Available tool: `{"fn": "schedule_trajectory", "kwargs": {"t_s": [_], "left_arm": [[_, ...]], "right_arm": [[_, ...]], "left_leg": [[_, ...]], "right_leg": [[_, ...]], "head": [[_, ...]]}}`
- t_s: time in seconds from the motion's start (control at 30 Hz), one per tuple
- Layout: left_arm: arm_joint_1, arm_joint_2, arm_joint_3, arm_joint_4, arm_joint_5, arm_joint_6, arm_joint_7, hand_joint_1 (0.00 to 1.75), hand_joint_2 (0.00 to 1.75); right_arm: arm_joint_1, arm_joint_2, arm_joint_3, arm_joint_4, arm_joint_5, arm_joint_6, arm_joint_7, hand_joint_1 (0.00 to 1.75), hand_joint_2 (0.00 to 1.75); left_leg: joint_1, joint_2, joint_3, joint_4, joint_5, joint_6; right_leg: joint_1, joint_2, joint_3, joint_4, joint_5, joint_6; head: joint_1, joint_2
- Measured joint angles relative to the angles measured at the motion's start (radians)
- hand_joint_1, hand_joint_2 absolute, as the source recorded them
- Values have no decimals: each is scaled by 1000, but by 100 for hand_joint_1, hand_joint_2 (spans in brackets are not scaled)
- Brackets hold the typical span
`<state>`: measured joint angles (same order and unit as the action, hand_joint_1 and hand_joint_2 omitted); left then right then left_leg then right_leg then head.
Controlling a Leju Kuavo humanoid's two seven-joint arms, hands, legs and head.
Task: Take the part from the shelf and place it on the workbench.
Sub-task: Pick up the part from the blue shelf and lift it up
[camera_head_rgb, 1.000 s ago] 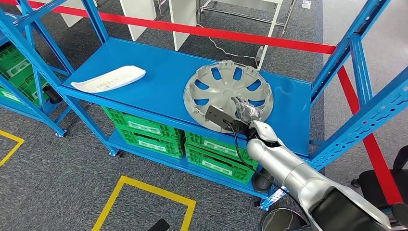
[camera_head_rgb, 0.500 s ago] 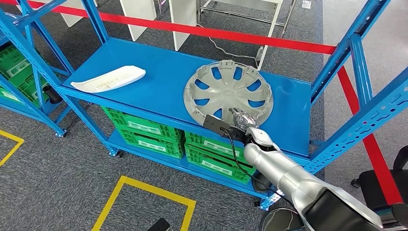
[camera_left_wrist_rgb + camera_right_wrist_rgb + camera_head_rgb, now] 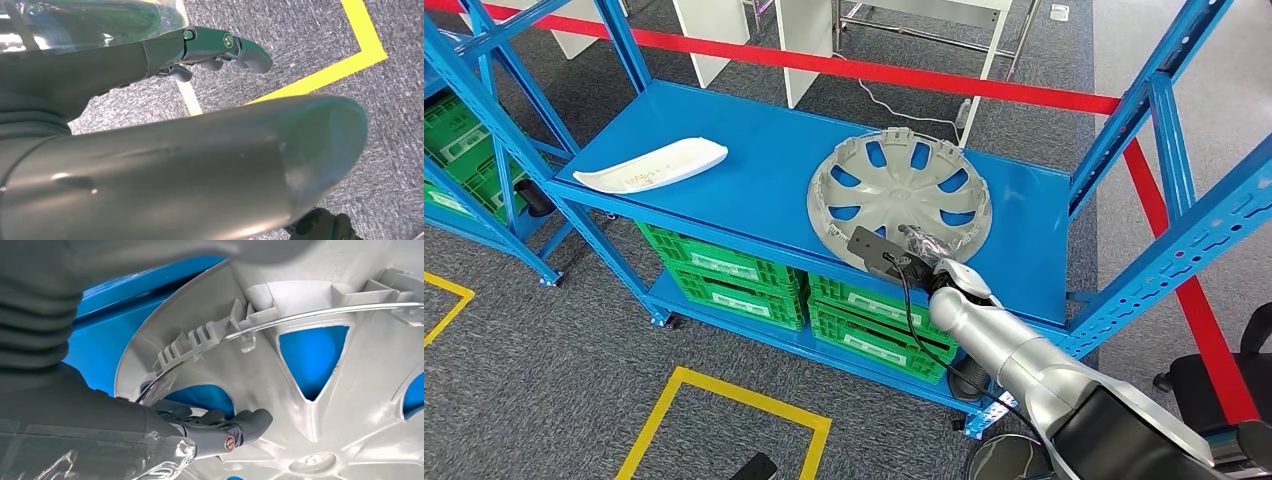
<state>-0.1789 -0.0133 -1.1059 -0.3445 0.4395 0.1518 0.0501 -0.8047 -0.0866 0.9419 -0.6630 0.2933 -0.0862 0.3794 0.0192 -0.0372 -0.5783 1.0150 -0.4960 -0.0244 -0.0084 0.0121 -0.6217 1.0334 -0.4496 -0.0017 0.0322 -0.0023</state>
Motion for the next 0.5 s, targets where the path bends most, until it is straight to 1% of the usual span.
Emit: {"fn": "schedule_trajectory", "kwargs": {"t_s": [0.5], "left_arm": [[-3, 0, 0, 0, 4, 0, -13, 0, 0]], "right_arm": [[-9, 8, 4, 19, -33, -6, -21, 0, 175]], "left_leg": [[0, 0, 2, 0, 0, 0]], "right_leg": [[0, 0, 2, 0, 0, 0]], "head": [[0, 0]]}}
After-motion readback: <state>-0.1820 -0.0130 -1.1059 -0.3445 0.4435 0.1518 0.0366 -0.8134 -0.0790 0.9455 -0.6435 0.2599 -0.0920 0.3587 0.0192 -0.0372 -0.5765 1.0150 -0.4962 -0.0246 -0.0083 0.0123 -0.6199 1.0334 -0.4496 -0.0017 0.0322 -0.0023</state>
